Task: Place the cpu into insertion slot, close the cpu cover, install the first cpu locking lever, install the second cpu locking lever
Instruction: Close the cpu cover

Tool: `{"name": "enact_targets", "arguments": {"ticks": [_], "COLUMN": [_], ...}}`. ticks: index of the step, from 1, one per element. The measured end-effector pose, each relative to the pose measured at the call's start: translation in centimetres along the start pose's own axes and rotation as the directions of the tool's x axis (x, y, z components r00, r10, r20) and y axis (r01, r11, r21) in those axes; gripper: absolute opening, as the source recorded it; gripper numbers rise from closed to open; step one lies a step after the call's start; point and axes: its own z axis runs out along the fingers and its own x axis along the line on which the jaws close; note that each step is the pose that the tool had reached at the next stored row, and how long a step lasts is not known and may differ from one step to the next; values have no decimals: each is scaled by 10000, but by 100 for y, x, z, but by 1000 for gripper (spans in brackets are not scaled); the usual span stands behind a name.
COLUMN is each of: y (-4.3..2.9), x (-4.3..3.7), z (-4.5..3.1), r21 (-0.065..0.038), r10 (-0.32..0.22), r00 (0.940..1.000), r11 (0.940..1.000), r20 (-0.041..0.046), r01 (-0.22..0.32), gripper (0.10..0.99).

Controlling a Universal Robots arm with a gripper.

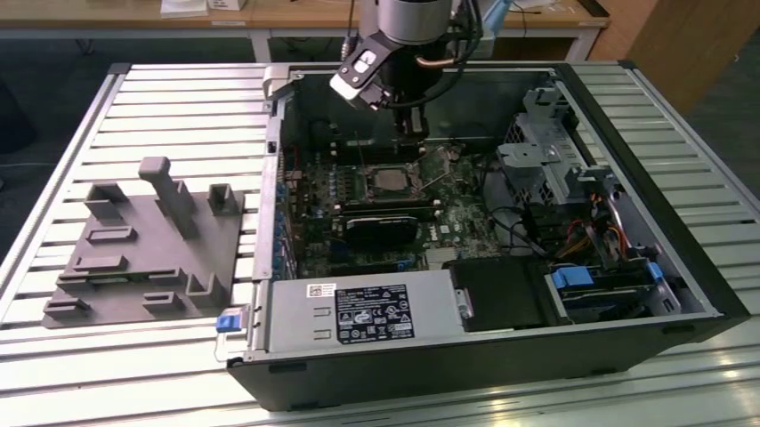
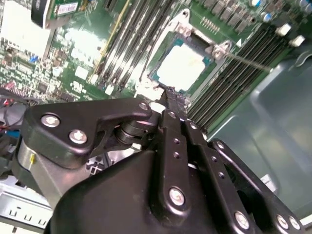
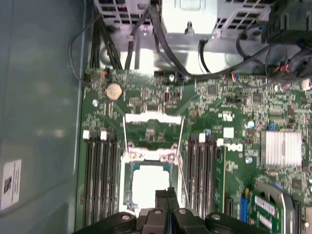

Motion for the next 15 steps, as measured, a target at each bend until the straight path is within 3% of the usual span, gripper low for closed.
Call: {"name": "enact_targets", "arguments": {"ticks": [5, 15], "y": [99, 134], "x": [-2, -2], "z": [6, -29], "r21": [69, 87], "r10": [-17, -33], "r00": [10000, 10000], "r11": [10000, 10000], "r20": [-2, -6], "r01": [17, 33], "gripper": [106, 106]}}
